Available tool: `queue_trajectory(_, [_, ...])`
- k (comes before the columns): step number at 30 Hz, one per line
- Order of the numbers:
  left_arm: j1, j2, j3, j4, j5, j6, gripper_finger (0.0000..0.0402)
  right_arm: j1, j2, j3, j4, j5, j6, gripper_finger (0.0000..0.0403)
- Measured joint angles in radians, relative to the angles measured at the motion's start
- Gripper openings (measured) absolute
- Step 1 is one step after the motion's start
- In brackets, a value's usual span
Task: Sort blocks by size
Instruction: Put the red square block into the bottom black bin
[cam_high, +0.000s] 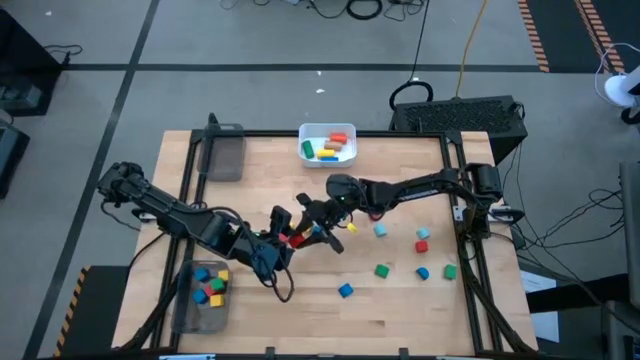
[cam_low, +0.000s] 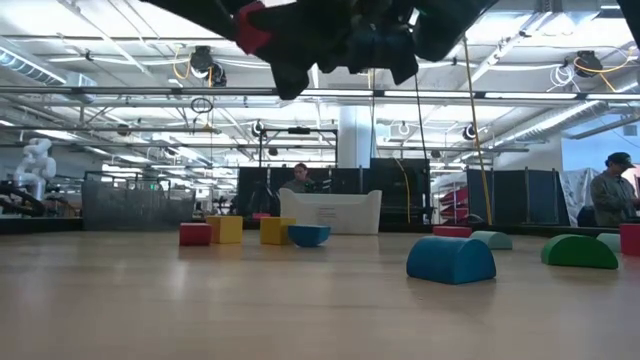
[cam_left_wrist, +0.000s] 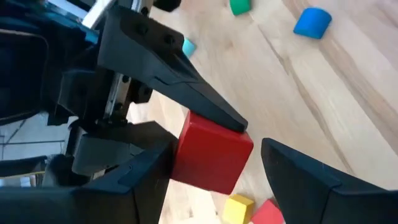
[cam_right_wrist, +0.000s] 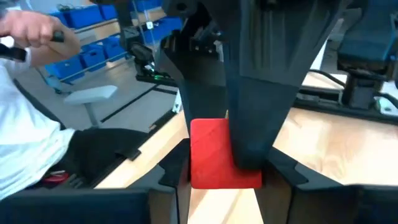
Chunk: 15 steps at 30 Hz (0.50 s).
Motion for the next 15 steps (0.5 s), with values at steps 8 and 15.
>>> queue_trajectory(8, [0.006,0.000,0.000,0.054,-0.007,0.050,0.0238,-0.003,0.000,0.004,0.003,-0.002,-0.003,0.0116])
queue_trajectory(15, [0.006,0.000,0.000,0.036,-0.009,0.072,0.0159,-0.004,0.000,0.004,-0.007,-0.005,0.027,0.0116])
